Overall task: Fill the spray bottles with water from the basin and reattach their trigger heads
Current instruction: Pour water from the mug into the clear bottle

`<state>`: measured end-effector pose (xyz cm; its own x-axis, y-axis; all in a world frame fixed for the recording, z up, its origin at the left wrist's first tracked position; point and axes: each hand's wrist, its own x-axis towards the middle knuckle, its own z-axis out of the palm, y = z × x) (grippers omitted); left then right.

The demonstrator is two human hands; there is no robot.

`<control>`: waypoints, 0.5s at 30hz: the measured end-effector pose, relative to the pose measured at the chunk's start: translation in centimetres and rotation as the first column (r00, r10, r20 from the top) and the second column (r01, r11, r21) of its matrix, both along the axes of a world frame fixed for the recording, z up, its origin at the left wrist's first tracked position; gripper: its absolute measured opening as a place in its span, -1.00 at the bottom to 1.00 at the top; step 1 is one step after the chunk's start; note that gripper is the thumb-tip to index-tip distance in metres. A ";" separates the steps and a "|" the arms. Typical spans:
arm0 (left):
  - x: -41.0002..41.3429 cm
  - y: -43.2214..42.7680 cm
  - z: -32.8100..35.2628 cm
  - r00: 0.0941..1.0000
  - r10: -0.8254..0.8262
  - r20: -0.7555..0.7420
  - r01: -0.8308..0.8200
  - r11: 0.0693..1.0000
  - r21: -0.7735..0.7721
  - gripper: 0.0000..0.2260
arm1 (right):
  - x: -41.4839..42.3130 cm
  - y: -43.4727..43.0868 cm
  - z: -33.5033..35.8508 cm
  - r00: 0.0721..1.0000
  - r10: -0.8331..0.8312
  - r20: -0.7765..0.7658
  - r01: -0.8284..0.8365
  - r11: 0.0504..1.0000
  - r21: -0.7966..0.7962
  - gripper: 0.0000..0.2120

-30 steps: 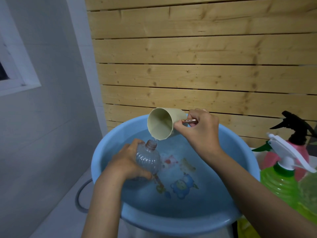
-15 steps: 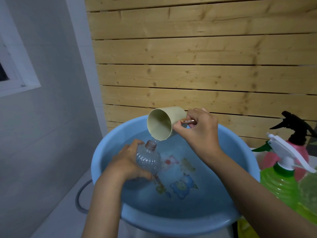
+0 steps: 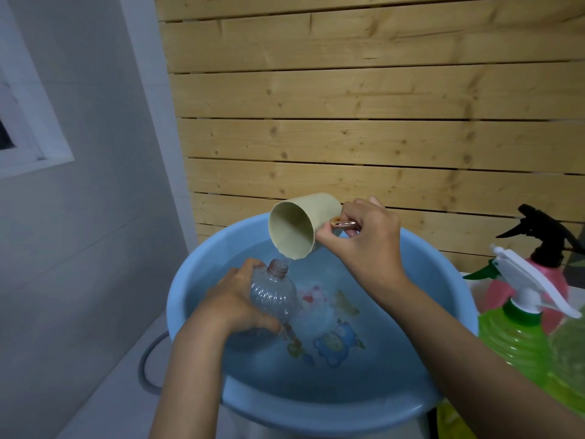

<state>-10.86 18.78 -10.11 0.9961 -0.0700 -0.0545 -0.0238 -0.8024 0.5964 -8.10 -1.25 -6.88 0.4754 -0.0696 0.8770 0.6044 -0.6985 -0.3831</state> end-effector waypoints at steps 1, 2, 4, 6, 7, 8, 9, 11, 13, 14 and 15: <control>0.0 0.0 0.0 1.000 -0.003 0.004 0.003 1.000 -0.006 -0.24 | 0.0 0.0 0.0 1.000 0.001 0.006 -0.001 1.000 0.003 -0.65; 0.0 0.0 0.0 1.000 -0.004 0.002 0.004 1.000 -0.010 -0.24 | 0.0 0.1 0.1 1.000 0.001 0.013 -0.001 1.000 0.006 -0.65; 0.1 0.0 0.0 1.000 0.002 -0.008 -0.002 1.000 -0.013 -0.22 | 0.1 0.1 0.1 1.000 0.004 0.029 -0.004 1.000 0.009 -0.67; 0.1 0.0 -0.1 1.000 0.005 -0.012 -0.005 1.000 -0.017 -0.22 | 0.1 0.1 0.1 0.999 0.007 0.043 -0.007 1.000 0.011 -0.69; 0.1 0.0 -0.1 1.000 0.005 -0.012 -0.006 1.000 -0.023 -0.22 | 0.1 0.1 0.1 0.999 0.007 0.047 -0.008 1.000 0.008 -0.69; 0.1 0.0 -0.1 1.000 0.005 -0.011 -0.005 1.000 -0.028 -0.23 | 0.1 0.1 0.1 0.999 0.006 0.049 -0.007 1.000 0.005 -0.69; 0.1 0.0 -0.2 1.000 0.004 -0.009 -0.005 0.999 -0.032 -0.24 | 0.0 0.1 0.1 0.999 0.004 0.050 -0.004 1.000 0.001 -0.69; 0.0 0.0 -0.2 1.000 0.002 -0.011 -0.002 0.999 -0.038 -0.25 | 0.0 0.2 0.1 0.998 0.004 0.056 -0.004 1.000 -0.005 -0.69; 0.0 0.0 -0.1 1.000 0.000 -0.016 -0.001 0.999 -0.032 -0.25 | -0.1 0.2 0.1 0.998 0.009 0.063 -0.008 1.000 -0.016 -0.68; 0.0 0.0 -0.1 1.000 -0.002 -0.018 0.001 0.999 -0.034 -0.25 | -0.1 0.3 0.1 0.998 0.010 0.065 -0.009 1.000 -0.025 -0.68; 0.0 0.0 -0.1 1.000 -0.002 -0.022 0.001 0.999 -0.046 -0.26 | -0.1 0.3 0.1 0.998 0.012 0.063 -0.009 0.999 -0.035 -0.67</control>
<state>-10.87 18.73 -10.22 0.9945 -0.0747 -0.0734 -0.0115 -0.7743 0.6327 -8.20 -0.99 -6.74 0.4193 -0.0341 0.9072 0.6341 -0.7041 -0.3195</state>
